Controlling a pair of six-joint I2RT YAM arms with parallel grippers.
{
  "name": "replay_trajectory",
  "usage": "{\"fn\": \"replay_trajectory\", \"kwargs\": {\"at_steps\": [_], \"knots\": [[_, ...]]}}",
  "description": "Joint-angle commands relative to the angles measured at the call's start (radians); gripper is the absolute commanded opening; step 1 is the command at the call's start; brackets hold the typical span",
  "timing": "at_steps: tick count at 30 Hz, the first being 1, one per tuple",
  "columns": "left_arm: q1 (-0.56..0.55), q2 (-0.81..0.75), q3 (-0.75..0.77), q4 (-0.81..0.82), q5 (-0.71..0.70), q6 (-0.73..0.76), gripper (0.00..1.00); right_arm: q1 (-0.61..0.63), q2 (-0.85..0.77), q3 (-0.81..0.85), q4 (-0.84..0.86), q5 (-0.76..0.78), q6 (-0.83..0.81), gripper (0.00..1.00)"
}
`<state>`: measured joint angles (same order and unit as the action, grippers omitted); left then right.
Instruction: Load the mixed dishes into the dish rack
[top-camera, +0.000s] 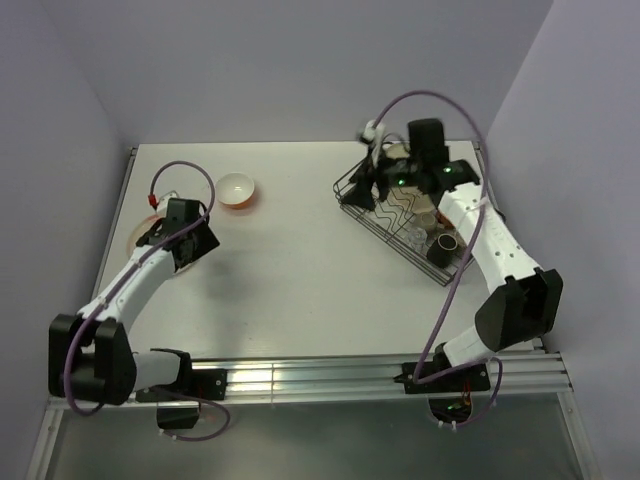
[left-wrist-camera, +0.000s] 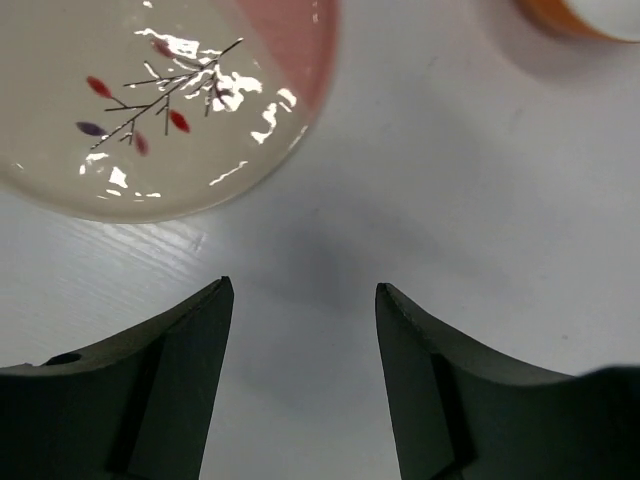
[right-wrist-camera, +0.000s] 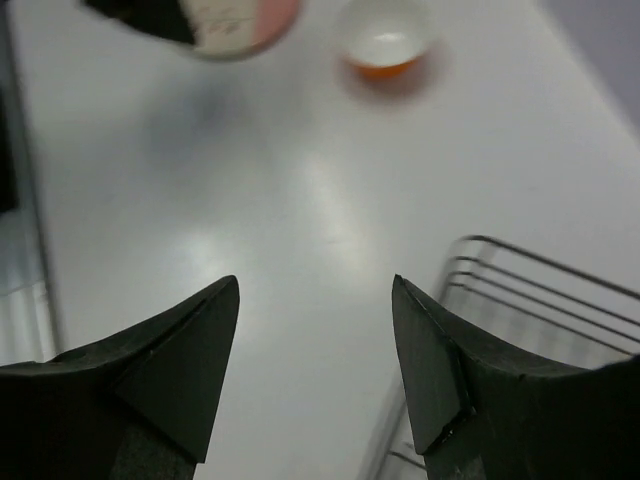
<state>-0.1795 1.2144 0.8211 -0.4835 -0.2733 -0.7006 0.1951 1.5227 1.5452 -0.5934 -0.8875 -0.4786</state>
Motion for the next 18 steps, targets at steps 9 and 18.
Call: {"fn": "replay_trajectory", "kwargs": {"at_steps": [9,18], "knots": [[0.018,0.419,0.216,-0.027,-0.179,0.147,0.59,0.198,-0.001,-0.253,0.228,-0.067,0.254,0.66],[0.025,0.574,0.289,-0.012,-0.230,0.233,0.50,0.221,0.005,-0.310,0.290,-0.084,0.314,0.65]]}}
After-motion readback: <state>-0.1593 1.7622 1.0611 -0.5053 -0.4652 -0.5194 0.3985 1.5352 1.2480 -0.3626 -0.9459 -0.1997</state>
